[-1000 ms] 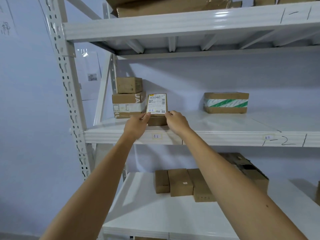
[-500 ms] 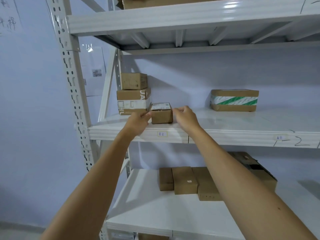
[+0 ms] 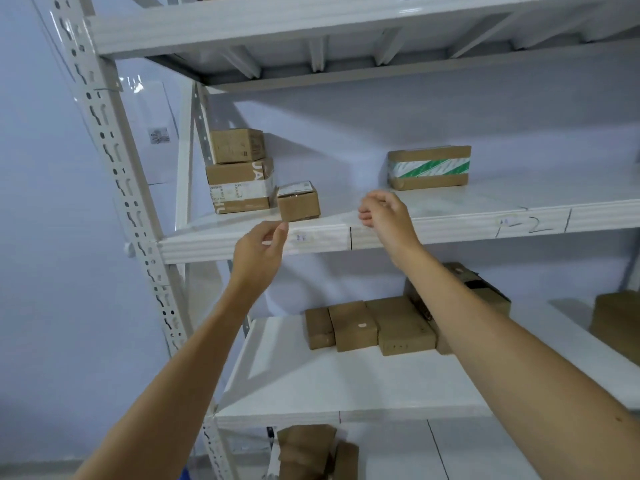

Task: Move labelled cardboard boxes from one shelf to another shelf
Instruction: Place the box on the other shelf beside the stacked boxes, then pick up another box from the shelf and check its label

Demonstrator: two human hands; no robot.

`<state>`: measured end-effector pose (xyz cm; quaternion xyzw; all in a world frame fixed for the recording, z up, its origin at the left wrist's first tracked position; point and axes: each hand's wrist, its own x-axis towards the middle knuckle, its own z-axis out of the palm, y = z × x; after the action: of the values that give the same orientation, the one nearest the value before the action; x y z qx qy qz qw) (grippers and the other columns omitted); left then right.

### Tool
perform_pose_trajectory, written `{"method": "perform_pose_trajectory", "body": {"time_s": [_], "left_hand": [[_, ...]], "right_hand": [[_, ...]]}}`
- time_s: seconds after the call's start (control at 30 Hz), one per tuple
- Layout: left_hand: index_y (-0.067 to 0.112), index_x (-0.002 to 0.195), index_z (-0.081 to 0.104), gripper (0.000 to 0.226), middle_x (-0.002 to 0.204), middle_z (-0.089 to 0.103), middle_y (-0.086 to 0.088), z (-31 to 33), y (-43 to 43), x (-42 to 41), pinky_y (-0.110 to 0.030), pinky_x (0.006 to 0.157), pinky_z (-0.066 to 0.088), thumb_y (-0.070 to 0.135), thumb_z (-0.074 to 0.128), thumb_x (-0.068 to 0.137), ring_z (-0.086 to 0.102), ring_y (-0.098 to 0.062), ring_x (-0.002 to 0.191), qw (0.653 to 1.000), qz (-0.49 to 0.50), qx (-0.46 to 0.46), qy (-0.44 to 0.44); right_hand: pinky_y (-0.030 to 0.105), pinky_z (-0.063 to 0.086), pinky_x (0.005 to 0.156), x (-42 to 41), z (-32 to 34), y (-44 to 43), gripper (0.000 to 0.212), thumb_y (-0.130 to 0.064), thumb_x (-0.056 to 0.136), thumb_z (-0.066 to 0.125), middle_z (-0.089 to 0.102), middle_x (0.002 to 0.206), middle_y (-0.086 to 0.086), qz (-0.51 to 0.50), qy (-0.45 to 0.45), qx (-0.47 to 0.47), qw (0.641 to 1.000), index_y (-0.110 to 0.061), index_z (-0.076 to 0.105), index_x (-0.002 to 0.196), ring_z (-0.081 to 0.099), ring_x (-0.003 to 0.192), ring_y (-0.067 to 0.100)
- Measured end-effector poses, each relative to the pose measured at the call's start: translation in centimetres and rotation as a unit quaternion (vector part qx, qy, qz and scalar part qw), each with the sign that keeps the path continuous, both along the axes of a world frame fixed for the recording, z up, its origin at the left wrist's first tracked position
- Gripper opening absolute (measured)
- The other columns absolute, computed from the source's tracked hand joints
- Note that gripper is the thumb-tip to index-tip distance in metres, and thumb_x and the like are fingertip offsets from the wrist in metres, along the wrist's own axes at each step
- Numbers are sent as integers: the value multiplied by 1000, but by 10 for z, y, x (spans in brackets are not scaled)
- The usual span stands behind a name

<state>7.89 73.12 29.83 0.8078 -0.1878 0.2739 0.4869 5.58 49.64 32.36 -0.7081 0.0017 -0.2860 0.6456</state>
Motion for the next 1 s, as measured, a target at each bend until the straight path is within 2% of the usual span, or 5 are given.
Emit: {"method": "perform_pose_trajectory", "body": {"time_s": [0.13, 0.37, 0.57, 0.7, 1.0], "left_hand": [[14, 105, 75, 32, 101, 77, -3, -16, -41, -23, -35, 89, 52, 38, 53, 104, 70, -22, 99, 998, -68, 9, 13], [18, 104, 72, 40, 101, 77, -6, -46, -115, -48, -47, 90, 56, 50, 48, 102, 72, -28, 97, 985, -153, 65, 49], [28, 102, 71, 48, 100, 76, 4, -68, -192, -77, -47, 90, 58, 64, 41, 92, 71, -18, 94, 971, -216, 63, 86], [43, 91, 67, 26, 98, 76, 11, -79, -260, -103, -43, 90, 58, 56, 46, 94, 71, -12, 94, 961, -252, 60, 101], [22, 105, 73, 26, 100, 76, 8, -120, -432, -164, -28, 82, 54, 37, 52, 100, 72, -6, 89, 941, -289, 54, 167]], "right_hand": [[42, 54, 102, -36, -21, -12, 24, -27, 97, 63, 69, 117, 10, -5, -4, -21, 1000, -17, 62, 118, 69, 108, 23], [40, 53, 99, -93, -67, -73, 23, -40, 93, 63, 68, 115, 1, -45, 48, -62, 996, -29, 63, 113, 66, 108, 19], [45, 54, 101, -145, -102, -153, 25, -37, 95, 64, 69, 117, 1, -104, 96, -66, 988, -28, 61, 118, 68, 109, 20], [38, 55, 97, -178, -114, -211, 25, -38, 92, 64, 69, 116, 3, -133, 110, -81, 982, -27, 62, 115, 69, 105, 18], [38, 52, 99, -258, -148, -382, 26, -33, 97, 61, 68, 118, -1, -174, 155, -89, 968, -23, 64, 120, 65, 110, 18]]}}
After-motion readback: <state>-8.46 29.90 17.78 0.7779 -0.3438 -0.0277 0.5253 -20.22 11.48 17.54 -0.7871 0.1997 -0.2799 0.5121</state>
